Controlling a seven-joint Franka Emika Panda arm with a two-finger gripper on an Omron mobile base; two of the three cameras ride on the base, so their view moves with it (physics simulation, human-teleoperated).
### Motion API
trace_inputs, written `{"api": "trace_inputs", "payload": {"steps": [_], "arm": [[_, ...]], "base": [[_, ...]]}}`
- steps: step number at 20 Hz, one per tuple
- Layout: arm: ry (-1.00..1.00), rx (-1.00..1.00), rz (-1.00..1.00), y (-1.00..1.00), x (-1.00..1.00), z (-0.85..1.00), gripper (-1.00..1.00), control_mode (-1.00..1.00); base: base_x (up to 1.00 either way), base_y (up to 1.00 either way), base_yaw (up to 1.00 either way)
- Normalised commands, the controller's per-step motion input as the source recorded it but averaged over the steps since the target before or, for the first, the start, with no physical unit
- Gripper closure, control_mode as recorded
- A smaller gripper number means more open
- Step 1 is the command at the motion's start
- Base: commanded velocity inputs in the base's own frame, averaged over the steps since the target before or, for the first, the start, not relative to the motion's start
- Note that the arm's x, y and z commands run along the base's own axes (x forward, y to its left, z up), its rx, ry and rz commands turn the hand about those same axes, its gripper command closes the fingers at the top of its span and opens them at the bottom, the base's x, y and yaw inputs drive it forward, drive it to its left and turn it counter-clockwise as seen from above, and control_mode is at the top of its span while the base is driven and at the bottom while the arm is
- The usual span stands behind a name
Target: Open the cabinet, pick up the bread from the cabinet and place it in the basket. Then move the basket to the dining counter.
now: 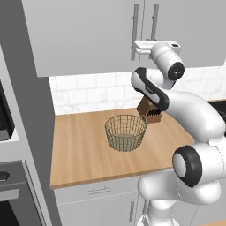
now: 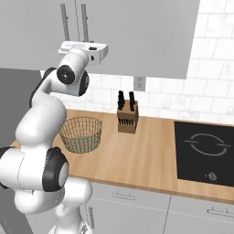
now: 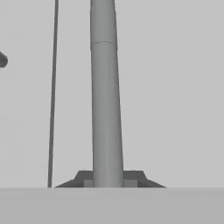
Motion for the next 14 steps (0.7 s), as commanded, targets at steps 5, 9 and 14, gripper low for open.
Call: {"api": "trace_inputs", "payload": {"steps": [5, 9, 14], "arm": [[0.00, 0.00, -0.05, -0.09, -0.29, 0.00, 1.00, -1.00], [0.00, -0.02, -0.12, -0.12, -0.85, 0.00, 1.00, -1.00], [0.02, 0.00, -0.13, -0.40, -0.94, 0.00, 1.00, -1.00]], "base": [[0.00, 0.00, 0.00], [0.00, 0.00, 0.00], [0.00, 0.00, 0.00]]}}
